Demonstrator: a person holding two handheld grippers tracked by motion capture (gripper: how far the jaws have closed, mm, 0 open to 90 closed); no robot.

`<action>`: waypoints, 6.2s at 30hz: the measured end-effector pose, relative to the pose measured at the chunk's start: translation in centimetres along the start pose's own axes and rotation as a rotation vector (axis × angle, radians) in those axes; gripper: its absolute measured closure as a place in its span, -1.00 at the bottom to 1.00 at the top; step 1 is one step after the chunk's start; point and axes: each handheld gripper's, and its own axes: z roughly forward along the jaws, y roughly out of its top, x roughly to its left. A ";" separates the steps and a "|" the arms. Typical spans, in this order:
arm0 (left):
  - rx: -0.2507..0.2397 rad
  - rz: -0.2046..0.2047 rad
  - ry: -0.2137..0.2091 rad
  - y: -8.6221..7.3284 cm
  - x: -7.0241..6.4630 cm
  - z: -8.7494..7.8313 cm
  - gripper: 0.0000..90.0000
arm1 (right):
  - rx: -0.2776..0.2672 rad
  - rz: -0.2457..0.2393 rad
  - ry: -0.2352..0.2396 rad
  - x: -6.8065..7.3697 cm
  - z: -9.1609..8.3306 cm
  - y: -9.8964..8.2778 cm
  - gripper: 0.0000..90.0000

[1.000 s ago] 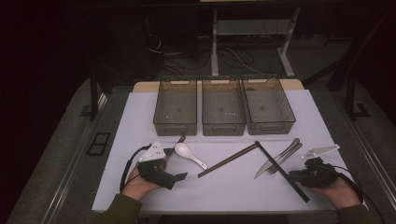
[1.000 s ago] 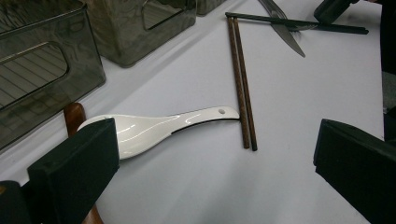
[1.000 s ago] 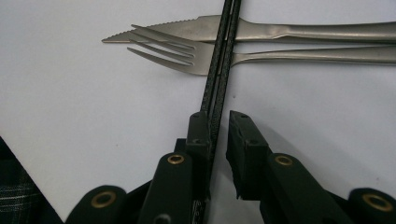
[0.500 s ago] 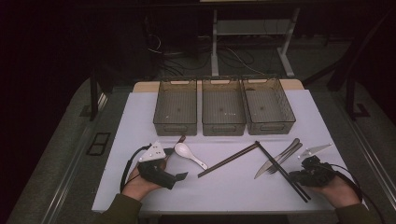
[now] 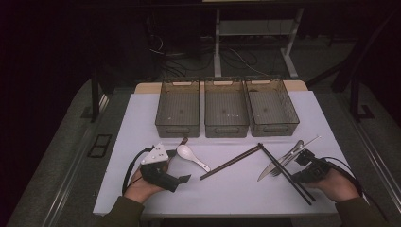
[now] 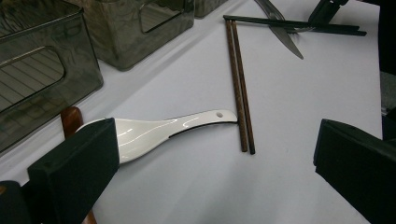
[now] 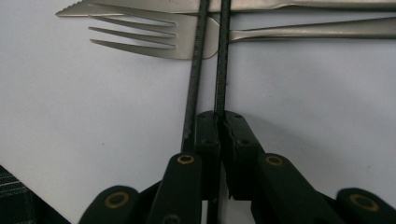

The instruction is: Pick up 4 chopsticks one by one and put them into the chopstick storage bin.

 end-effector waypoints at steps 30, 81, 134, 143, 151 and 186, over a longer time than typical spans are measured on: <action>0.002 0.000 -0.005 0.0 0.0 0.2 -1.00 | -0.254 -0.021 0.094 -1.9 -0.7 -1.9 0.89; -0.006 -0.017 -0.020 -0.1 -0.1 0.6 -1.00 | -0.712 -0.054 0.267 -2.3 -3.2 1.4 0.89; -0.009 -0.009 -0.024 0.0 -0.4 0.7 -1.00 | -0.741 -0.165 0.312 2.3 -3.2 12.2 0.89; -0.013 -0.013 -0.026 -0.1 -0.4 0.7 -1.00 | -0.738 -0.165 0.326 2.9 -3.4 14.3 0.89; -0.009 -0.010 -0.026 0.0 -0.4 0.7 -1.00 | -0.733 -0.167 0.338 3.7 -3.4 16.4 0.89; -0.014 -0.010 -0.031 -0.1 -0.5 0.8 -1.00 | -0.728 -0.156 0.295 8.6 -1.4 25.9 0.89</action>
